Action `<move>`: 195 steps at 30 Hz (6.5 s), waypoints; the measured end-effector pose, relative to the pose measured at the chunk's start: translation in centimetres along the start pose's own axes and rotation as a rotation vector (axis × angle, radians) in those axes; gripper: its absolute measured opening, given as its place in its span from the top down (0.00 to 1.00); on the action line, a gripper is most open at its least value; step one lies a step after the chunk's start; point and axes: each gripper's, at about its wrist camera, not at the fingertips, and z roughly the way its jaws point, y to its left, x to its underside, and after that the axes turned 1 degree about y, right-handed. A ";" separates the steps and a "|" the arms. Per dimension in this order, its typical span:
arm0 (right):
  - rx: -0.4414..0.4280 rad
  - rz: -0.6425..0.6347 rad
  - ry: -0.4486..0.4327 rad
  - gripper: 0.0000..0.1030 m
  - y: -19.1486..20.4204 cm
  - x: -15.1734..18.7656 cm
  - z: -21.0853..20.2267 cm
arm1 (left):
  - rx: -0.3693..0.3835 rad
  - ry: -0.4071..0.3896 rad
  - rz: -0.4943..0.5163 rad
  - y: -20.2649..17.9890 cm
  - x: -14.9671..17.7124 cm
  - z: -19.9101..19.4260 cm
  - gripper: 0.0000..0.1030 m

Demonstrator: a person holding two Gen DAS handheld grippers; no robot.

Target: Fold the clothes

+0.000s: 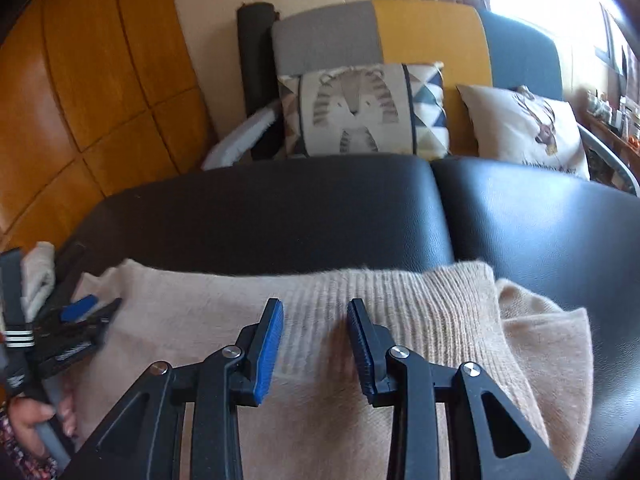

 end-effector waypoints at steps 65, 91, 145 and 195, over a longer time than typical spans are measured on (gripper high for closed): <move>0.010 0.196 -0.039 0.57 -7.2 4.0 -2.2 | -0.027 0.028 -0.104 3.7 1.4 -0.2 0.06; -0.058 0.255 -0.089 0.57 -6.8 10.3 -10.6 | 0.020 0.026 -0.132 5.1 0.7 -0.3 0.05; -0.327 0.505 0.062 0.87 -13.8 10.6 -6.3 | 0.081 -0.045 -0.229 3.9 1.1 -4.3 0.04; -0.788 0.649 0.170 0.85 5.0 -0.7 -5.6 | 0.190 -0.215 -0.058 6.8 11.4 -6.1 0.79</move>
